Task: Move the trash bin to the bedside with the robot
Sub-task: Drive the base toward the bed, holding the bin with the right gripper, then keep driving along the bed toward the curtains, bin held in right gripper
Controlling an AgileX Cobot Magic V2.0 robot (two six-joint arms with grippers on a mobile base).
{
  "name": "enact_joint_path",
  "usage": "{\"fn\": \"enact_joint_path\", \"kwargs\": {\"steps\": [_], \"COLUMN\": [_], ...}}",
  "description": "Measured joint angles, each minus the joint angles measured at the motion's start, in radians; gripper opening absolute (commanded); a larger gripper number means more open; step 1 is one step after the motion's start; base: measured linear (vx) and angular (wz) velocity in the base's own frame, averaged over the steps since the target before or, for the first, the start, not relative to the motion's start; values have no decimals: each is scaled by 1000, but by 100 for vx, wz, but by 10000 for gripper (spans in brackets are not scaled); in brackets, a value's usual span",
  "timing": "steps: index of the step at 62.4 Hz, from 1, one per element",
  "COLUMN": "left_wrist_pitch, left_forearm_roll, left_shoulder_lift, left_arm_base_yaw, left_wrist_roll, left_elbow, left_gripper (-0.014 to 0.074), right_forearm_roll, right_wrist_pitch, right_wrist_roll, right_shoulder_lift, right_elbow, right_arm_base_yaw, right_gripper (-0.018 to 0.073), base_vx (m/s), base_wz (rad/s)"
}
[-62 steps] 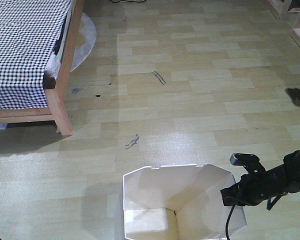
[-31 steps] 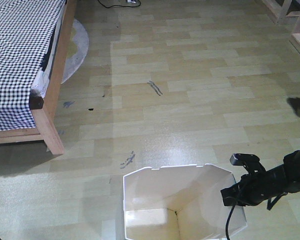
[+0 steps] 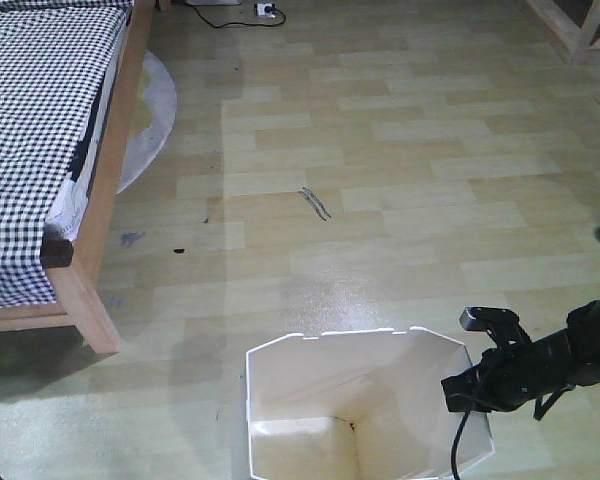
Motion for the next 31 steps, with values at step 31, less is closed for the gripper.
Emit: {"fn": "enact_joint_path", "kwargs": {"steps": [31], "left_wrist_pitch": [0], "left_forearm_roll": [0], "left_shoulder_lift": [0], "left_arm_base_yaw": [0], "left_wrist_roll": [0], "left_elbow": [0], "left_gripper": [-6], "right_forearm_roll": [0], "right_wrist_pitch": [7], "right_wrist_roll": [0], "right_shoulder_lift": [0], "right_elbow": [0], "right_arm_base_yaw": [0], "right_gripper": [-5], "base_vx": [32], "base_wz": [-4]}}
